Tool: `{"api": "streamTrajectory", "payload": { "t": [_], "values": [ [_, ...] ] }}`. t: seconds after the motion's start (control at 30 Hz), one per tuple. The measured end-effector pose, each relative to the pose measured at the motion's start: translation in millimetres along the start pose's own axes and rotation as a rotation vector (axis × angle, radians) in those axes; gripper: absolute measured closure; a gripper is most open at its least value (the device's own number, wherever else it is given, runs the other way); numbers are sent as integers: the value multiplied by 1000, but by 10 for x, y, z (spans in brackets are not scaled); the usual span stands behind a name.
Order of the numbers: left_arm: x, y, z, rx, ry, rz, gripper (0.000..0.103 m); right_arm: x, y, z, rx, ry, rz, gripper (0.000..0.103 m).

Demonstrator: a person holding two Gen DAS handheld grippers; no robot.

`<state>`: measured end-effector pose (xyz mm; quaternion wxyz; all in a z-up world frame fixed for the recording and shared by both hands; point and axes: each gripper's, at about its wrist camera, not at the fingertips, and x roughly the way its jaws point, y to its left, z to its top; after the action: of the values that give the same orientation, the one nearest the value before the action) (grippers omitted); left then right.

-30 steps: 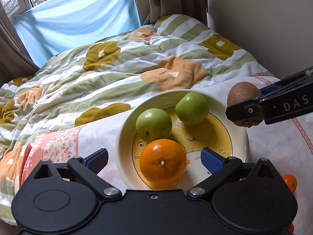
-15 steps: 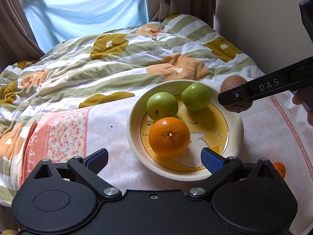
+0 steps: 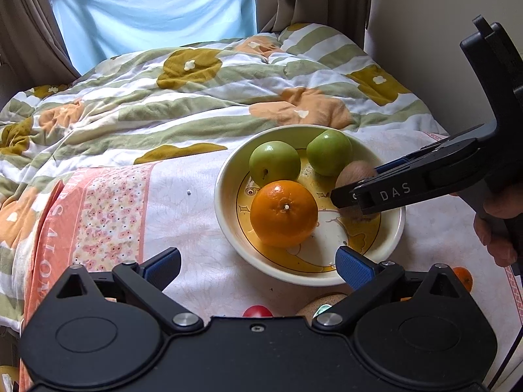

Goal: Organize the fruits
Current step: 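Open both tools to drop the orange and kiwi into the bowl, then move both tools back toward the remaining orange, kiwi and mandarins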

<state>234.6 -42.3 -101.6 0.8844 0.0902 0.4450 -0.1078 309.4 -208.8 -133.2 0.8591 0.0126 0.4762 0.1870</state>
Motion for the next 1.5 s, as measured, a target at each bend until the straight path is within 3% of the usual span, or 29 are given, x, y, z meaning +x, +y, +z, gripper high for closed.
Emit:
{"api": "streamTrajectory", "payload": {
  "t": [0.03,0.07,0.33,0.7,0.9,1.3,1.5],
  "values": [
    [-9,-7,-1,1,3,3,0,-36,14,-3,-11,-9,-11,5],
    [-21,-11,-4,1,4,5,0,-73,22,-8,-22,-22,-18,0],
    [-184,30,-28,-57,-2,-14,1,-377,-14,-59,-42,-106,-24,0],
    [-580,9,22,-68,-89,51,1,-876,22,-111,-83,-166,-59,0],
    [-824,6,-14,-70,-140,47,1,-1249,94,-271,-41,-202,-71,0],
    [-1298,-89,-298,57,-237,-63,2,-1865,365,-925,113,-269,-217,0],
    [-1268,-287,-498,175,-256,-146,4,-1935,466,-1324,172,-281,-293,0]
  ]
}}
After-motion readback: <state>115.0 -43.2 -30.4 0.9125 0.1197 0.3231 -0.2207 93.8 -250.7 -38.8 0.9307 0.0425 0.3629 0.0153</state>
